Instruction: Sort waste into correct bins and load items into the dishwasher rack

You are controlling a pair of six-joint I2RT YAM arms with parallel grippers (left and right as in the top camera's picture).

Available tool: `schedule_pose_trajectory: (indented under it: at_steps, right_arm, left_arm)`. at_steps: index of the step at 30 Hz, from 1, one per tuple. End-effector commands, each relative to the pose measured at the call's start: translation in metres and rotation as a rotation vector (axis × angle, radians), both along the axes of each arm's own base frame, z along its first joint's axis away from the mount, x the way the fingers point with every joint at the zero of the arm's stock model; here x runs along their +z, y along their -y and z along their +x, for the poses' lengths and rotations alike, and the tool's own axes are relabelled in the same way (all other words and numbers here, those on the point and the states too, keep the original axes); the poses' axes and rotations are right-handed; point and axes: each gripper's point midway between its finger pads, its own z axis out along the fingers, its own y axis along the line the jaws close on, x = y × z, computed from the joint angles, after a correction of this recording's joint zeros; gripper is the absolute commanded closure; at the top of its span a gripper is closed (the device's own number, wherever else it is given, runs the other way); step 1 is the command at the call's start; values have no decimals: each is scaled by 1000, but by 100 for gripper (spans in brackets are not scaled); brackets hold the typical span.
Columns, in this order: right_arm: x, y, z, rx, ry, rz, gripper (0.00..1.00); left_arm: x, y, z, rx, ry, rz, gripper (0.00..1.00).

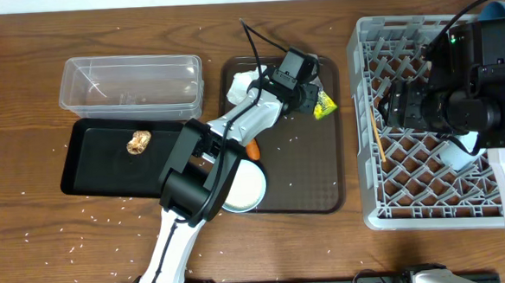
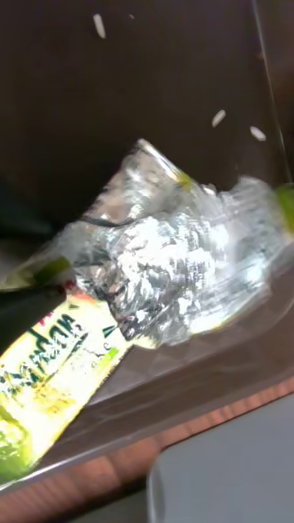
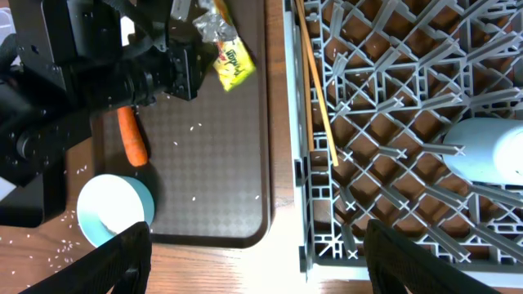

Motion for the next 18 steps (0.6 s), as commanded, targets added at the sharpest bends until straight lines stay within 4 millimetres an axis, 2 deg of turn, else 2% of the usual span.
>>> schedule_pose_trajectory:
  at_steps: [1,5,8,16,18]
  right_arm:
    - [-1,-1,-1,-4,-7,4,23]
    - [-1,-1,-1,-4,-7,4,24]
    - [-1,-1,-1,-4,-9,4,24]
    - [-1,-1,-1,-5,-5,4,23]
    - [-1,-1,-1,-5,-5,4,23]
  left_arm:
    - [-11,-4,-2,-35,4,34,93]
    - [-10,-7,0,-65,23,51,94]
    - [3,-17,3,-51,23,54,94]
    - [82,-66,11,4,68,58,94]
    - [97,-88,11,52,71,96,94]
